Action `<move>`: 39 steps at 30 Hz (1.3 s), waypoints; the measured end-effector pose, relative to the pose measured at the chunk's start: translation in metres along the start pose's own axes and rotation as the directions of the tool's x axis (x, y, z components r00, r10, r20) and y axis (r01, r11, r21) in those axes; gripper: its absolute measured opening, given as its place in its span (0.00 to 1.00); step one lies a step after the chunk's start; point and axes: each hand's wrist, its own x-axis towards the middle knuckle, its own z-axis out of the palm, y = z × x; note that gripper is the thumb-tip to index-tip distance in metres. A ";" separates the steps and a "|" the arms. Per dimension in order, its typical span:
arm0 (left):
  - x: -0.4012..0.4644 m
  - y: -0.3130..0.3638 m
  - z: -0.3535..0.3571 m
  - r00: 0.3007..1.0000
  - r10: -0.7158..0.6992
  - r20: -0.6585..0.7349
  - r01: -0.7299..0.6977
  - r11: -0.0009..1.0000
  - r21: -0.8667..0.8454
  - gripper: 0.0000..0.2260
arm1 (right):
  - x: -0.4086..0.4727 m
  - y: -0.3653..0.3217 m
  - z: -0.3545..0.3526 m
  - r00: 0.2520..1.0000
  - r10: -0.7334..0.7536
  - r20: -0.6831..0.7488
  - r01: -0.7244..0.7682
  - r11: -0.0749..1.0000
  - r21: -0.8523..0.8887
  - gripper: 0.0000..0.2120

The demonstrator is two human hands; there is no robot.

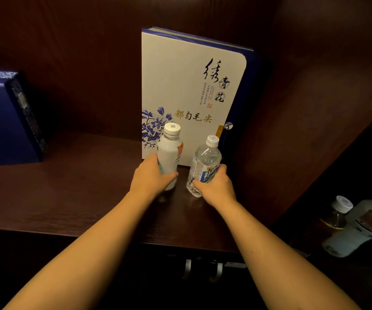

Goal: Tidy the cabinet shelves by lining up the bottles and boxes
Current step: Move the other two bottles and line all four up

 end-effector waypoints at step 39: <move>-0.296 0.118 0.026 0.999 -0.006 -0.037 0.002 0.996 -0.086 0.26 | -0.217 0.145 -0.178 0.965 -0.255 0.054 0.247 0.960 0.130 0.32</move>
